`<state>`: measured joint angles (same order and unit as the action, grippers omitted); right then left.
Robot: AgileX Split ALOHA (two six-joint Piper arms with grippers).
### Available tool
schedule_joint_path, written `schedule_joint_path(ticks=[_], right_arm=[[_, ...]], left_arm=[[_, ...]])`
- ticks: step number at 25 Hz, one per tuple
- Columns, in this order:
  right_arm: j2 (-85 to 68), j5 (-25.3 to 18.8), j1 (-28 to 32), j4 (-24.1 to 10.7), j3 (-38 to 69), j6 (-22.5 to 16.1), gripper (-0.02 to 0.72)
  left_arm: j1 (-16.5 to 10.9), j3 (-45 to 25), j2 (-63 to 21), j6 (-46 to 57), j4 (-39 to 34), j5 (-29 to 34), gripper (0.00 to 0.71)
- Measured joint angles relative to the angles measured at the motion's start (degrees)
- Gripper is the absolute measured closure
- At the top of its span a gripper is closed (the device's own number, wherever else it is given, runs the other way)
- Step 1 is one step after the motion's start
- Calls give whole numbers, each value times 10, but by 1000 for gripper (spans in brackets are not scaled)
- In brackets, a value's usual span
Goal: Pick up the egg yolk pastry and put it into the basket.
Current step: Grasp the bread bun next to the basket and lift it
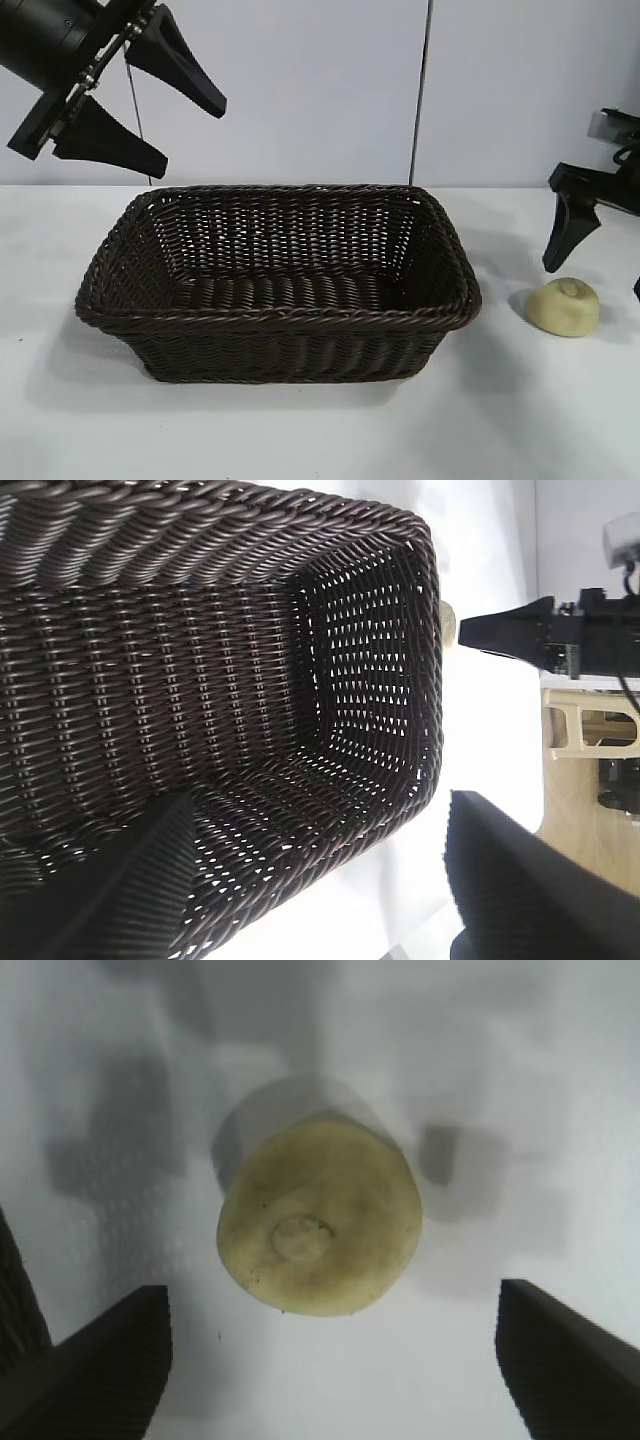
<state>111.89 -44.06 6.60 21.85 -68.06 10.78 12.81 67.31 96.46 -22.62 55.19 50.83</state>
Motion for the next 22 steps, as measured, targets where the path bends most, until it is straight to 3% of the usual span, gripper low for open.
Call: schedule_joint_path(ticks=[9, 11, 16, 19, 22], right_arm=[[0, 6, 0, -33, -1, -33, 228], [1, 6, 0, -38, -1, -37, 297], [1, 6, 0, -40, -1, -38, 596], [1, 5, 0, -41, -1, -36, 668], [1, 5, 0, -41, -1, -35, 682]], left_arm=[[0, 0, 0, 0, 0, 2, 199], [0, 0, 0, 0, 0, 2, 199], [0, 0, 0, 0, 0, 2, 199], [0, 0, 0, 0, 0, 2, 199], [0, 0, 0, 0, 0, 2, 199]])
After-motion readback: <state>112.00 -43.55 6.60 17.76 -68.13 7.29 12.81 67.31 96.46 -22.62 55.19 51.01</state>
